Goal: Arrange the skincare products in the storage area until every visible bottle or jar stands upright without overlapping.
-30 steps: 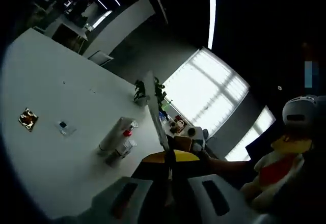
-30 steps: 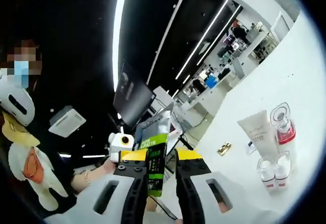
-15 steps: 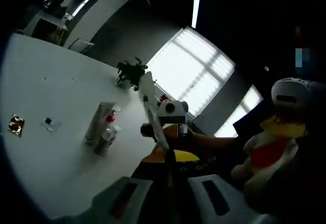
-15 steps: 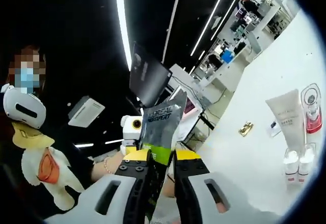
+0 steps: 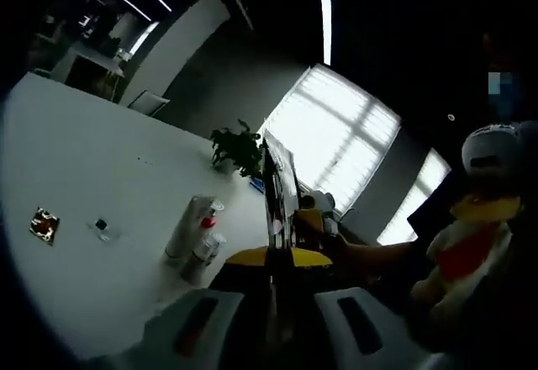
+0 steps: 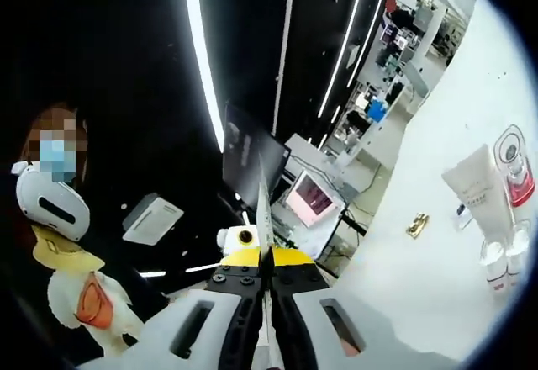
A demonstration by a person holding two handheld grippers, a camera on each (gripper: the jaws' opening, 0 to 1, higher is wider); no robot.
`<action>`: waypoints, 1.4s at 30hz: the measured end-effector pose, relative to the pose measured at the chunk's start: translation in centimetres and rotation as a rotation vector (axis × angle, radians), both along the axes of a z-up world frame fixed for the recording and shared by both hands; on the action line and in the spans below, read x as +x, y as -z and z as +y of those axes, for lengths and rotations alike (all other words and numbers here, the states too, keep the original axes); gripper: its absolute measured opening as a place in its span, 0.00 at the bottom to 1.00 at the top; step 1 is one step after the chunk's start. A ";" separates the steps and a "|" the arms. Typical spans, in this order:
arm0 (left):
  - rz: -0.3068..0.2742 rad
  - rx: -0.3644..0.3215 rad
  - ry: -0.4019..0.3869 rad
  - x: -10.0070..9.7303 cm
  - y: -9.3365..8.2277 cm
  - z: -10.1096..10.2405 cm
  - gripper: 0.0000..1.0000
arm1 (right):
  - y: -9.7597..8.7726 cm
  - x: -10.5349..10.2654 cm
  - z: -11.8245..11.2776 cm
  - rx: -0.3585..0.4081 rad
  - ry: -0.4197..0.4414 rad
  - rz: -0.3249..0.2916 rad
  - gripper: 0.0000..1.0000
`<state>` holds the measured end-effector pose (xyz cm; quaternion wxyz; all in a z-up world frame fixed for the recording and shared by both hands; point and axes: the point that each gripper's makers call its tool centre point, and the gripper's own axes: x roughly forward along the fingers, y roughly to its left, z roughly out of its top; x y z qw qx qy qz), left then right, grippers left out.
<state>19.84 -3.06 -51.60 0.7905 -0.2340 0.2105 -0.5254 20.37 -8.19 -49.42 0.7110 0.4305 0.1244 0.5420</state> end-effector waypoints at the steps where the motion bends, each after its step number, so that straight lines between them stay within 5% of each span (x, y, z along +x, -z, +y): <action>1: 0.006 0.000 0.006 -0.2 0.2 -0.2 0.10 | 0.0 0.0 -0.1 0.008 0.003 0.004 0.01; 13: 0.104 -0.115 -0.097 -1.8 1.9 -1.3 0.10 | 1.0 0.5 -0.2 0.053 0.053 0.127 0.01; 19: 0.222 -0.142 -0.203 -1.5 3.4 -0.3 0.05 | 2.8 0.7 0.4 -0.028 0.081 0.153 0.01; 22: 0.324 -0.178 -0.243 -1.5 4.2 0.0 0.02 | 4.5 1.0 0.6 -0.132 0.121 0.151 0.01; 30: 0.446 -0.212 -0.278 -2.2 6.2 0.3 0.01 | 7.0 1.2 1.0 -0.331 0.163 0.088 0.05; 42: 0.467 -0.231 -0.272 -2.0 6.4 0.0 0.01 | 7.9 1.4 0.1 -0.474 0.211 -0.107 0.15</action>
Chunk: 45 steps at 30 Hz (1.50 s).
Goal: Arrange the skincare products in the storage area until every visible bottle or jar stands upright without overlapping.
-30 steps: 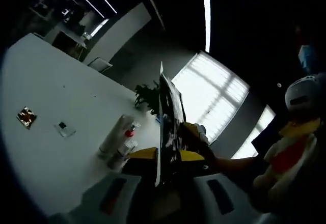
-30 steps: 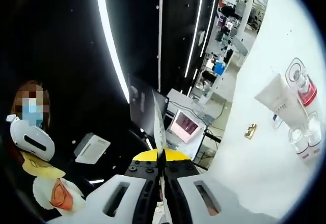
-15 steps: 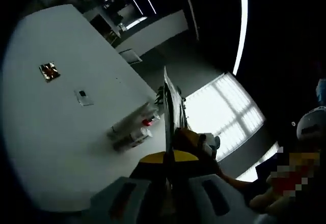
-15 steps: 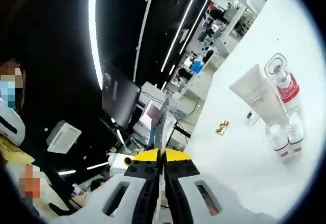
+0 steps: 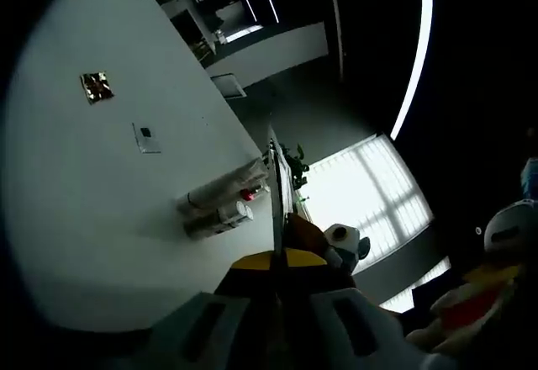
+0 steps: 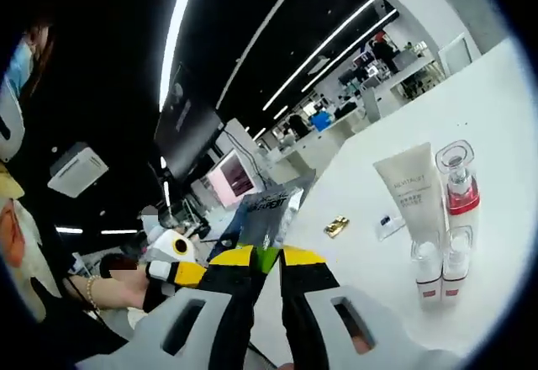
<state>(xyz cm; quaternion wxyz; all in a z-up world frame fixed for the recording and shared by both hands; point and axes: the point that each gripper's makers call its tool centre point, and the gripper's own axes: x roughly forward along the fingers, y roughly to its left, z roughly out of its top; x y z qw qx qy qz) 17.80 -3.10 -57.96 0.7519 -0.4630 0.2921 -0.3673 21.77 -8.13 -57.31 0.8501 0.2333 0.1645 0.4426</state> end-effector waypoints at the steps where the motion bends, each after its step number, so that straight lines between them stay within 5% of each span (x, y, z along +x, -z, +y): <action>1: 0.000 0.000 0.002 0.1 0.0 0.0 0.01 | 0.0 0.0 0.0 -0.002 -0.003 -0.003 0.18; 9: 0.013 -0.011 0.002 0.5 0.6 -0.1 0.01 | -0.8 -1.5 0.4 -0.020 -0.085 -0.081 0.46; 12: 0.019 -0.017 0.001 0.7 0.7 -0.2 0.01 | -0.6 -1.9 0.6 -0.023 -0.110 -0.066 0.59; 21: 0.045 -0.019 -0.006 1.2 1.6 -0.1 0.01 | 0.7 -2.9 0.8 -0.140 -0.164 -0.109 0.79; 45: 0.114 0.039 0.005 2.4 5.3 -0.3 0.01 | 2.3 -3.6 -1.4 -0.253 -0.127 -0.137 0.99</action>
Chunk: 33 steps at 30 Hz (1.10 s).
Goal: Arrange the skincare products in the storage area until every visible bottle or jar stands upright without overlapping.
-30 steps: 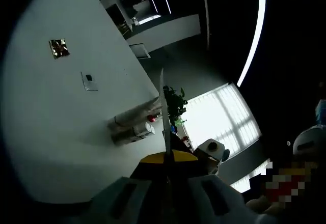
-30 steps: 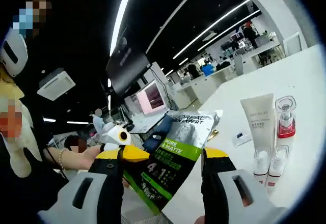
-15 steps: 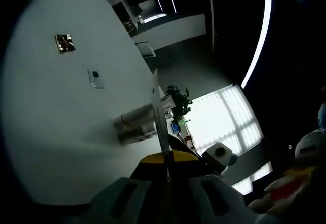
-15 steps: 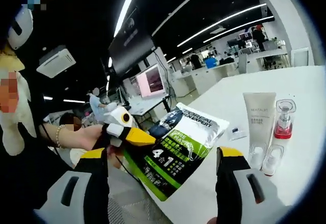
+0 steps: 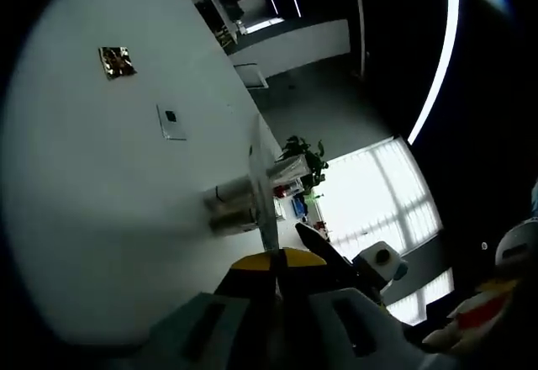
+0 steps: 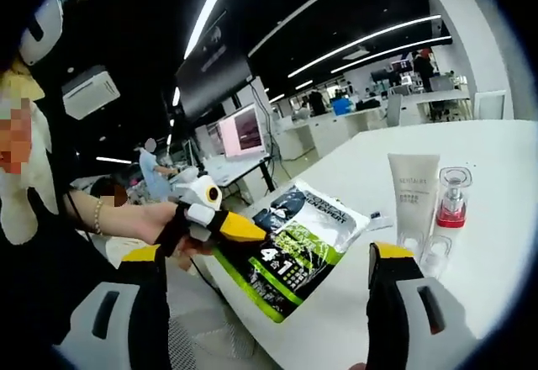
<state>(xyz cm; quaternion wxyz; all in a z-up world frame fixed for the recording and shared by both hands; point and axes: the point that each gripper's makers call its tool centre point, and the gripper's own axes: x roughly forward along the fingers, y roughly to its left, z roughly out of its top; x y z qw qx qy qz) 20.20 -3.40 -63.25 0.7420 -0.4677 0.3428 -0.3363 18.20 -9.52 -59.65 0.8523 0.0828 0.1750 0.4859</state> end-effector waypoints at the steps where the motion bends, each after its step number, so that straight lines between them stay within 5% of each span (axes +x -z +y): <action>1: 0.004 0.012 0.004 0.0 0.4 0.0 0.01 | 0.1 0.0 -0.2 -0.003 0.008 0.000 1.00; 13: 0.036 0.058 0.013 1.3 3.0 -0.5 0.01 | 1.3 0.0 -2.4 -0.044 0.084 0.025 1.00; 20: 0.035 0.156 0.030 2.1 5.4 -1.2 0.01 | 1.8 -0.1 -3.8 -0.069 0.131 0.034 1.00; 28: 0.055 0.187 0.010 3.2 7.2 -1.7 0.01 | 2.7 -0.1 -5.5 -0.102 0.179 0.058 1.00; 33: 0.023 0.253 0.001 3.8 8.0 -1.5 0.01 | 3.0 0.3 -6.5 -0.113 0.207 0.065 1.00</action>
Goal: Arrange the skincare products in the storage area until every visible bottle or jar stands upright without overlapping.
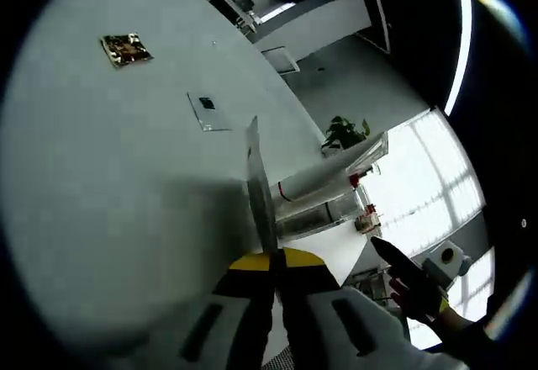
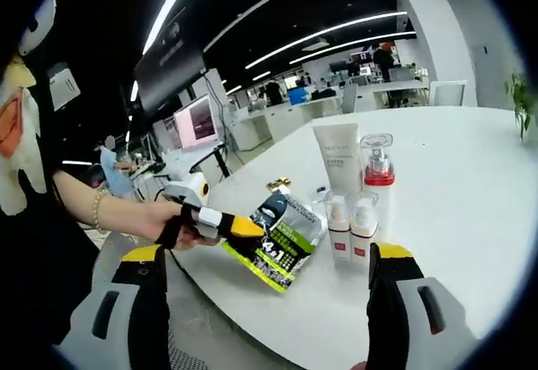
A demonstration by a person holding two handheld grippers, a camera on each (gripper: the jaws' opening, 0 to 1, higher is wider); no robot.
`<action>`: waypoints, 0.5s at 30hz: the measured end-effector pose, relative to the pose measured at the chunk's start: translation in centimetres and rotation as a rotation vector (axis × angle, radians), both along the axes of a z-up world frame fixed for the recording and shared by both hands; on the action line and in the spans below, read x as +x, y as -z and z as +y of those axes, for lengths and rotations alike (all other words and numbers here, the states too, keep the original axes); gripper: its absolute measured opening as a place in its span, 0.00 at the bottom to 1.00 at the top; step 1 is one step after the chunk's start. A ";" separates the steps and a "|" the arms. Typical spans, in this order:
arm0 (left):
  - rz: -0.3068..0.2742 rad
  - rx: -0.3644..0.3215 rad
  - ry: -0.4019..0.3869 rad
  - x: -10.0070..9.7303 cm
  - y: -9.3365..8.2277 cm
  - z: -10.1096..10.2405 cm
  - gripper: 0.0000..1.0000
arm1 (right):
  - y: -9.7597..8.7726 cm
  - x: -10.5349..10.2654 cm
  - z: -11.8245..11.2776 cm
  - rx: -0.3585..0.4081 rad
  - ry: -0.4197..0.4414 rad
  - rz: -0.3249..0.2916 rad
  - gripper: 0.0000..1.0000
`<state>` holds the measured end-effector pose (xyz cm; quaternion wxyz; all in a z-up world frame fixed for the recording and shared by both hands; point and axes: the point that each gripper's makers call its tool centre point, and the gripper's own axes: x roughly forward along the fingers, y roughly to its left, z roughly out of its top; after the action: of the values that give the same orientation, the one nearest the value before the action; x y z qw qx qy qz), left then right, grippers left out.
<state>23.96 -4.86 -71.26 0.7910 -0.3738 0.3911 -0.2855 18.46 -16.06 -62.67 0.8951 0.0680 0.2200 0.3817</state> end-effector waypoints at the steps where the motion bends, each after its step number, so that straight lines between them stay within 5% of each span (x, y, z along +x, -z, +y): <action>1: 0.004 0.005 -0.005 0.1 0.2 0.1 0.00 | 0.0 0.0 -0.1 -0.001 0.001 0.001 1.00; 15: 0.009 0.111 -0.043 1.1 2.0 0.4 0.01 | 0.8 0.5 -1.6 -0.029 0.028 0.013 1.00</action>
<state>25.05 -4.45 -73.24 0.8147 -0.3389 0.4018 -0.2449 19.00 -17.61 -63.47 0.8997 0.0608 0.2304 0.3657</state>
